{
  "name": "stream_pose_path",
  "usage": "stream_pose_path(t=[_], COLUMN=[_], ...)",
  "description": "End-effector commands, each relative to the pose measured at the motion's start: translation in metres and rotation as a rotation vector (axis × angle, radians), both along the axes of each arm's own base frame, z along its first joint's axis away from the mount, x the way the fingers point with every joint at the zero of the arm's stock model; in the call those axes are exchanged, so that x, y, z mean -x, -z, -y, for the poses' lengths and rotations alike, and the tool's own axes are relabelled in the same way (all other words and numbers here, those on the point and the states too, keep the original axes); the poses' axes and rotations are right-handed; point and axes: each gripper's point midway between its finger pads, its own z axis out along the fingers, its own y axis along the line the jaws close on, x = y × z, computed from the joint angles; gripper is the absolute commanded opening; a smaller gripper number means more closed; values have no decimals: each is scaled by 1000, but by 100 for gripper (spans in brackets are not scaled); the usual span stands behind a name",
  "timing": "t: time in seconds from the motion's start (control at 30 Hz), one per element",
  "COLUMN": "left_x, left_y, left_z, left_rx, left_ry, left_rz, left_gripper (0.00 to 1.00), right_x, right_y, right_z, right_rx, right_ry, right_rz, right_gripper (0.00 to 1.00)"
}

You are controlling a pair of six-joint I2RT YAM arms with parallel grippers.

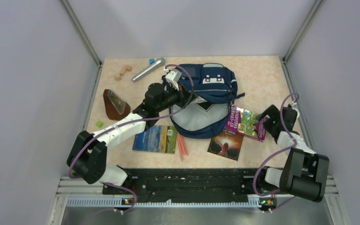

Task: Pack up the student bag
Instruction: Adjust the book at the center of the board, then pick up the book from the center of the board.

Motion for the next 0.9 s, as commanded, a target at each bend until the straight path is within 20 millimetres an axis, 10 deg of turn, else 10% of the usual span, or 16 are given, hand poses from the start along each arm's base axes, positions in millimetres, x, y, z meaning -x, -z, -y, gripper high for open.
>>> stream_pose_path(t=[0.0,0.37,0.87], left_x=[-1,-3,-4], left_y=[-47,-46,-42], left_z=[-4,-3,2], left_rx=[78,74,73], left_ry=[-21,-20,-1], left_rz=[125,119,97], left_gripper=[0,0,0], right_x=[-11,-19,-7], right_y=[-5,-42,-47], right_z=[-26,-60,-94], right_rx=[-63,-166,-274], right_ry=[-169,-315,-496], right_rz=[55,234,291], right_gripper=[93,58,41])
